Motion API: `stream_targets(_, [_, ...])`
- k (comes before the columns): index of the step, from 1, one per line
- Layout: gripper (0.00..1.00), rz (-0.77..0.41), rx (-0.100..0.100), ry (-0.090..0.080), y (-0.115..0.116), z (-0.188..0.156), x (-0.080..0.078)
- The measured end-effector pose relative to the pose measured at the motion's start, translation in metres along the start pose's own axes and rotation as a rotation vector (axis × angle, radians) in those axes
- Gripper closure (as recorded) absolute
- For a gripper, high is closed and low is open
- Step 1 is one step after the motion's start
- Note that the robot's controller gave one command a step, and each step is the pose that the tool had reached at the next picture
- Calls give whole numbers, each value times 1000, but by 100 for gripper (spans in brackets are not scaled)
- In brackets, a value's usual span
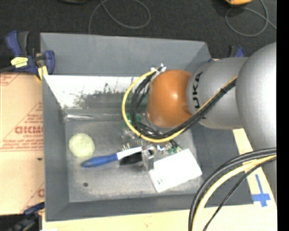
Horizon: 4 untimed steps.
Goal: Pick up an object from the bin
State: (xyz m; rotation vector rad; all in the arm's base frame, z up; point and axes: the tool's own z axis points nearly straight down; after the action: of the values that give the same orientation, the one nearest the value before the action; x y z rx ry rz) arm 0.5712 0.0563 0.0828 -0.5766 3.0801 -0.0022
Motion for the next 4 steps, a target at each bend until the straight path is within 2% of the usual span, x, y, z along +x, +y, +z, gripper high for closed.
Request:
stream_targets(1, [100, -20, -2, 3, 16, 12, -6])
stream_targets(3, [100, -19, -3, 10, 16, 8, -4])
stream_targets(4, [100, -18, -5, 18, 16, -13, -3])
